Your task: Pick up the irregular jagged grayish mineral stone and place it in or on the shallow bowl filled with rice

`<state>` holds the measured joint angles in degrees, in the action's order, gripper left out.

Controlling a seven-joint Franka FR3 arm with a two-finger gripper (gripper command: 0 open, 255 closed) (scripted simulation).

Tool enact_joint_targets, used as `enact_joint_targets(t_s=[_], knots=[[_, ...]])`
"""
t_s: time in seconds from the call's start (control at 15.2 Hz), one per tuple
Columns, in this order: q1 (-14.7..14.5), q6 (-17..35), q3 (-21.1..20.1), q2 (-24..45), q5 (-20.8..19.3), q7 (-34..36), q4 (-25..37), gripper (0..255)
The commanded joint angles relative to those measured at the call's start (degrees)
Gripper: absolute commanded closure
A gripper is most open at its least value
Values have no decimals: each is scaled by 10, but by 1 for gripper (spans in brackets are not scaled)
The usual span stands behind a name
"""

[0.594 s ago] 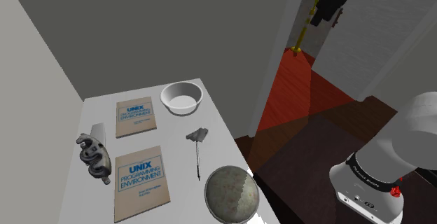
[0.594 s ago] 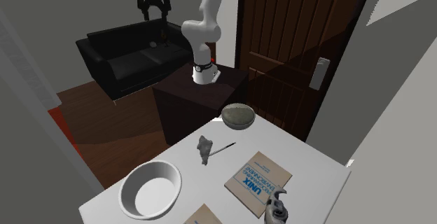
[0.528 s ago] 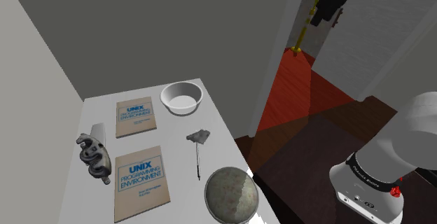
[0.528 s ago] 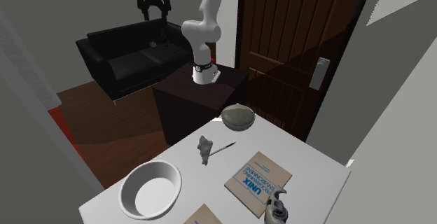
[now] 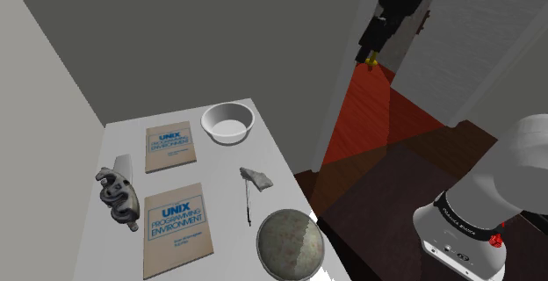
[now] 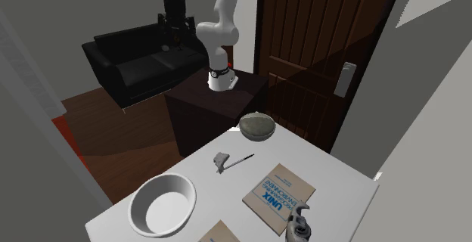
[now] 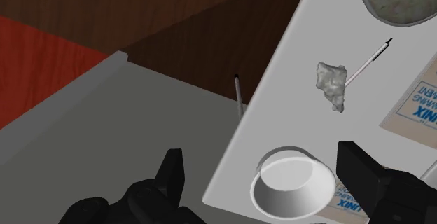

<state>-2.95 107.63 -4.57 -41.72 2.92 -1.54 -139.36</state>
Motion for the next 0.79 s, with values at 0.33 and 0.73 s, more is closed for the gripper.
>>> enact_joint_targets(t_s=[0.33,0.73], knots=[[-21,122,-70,78,2,46,-39,0],[-26,224,-134,172,-20,98,-47,0]])
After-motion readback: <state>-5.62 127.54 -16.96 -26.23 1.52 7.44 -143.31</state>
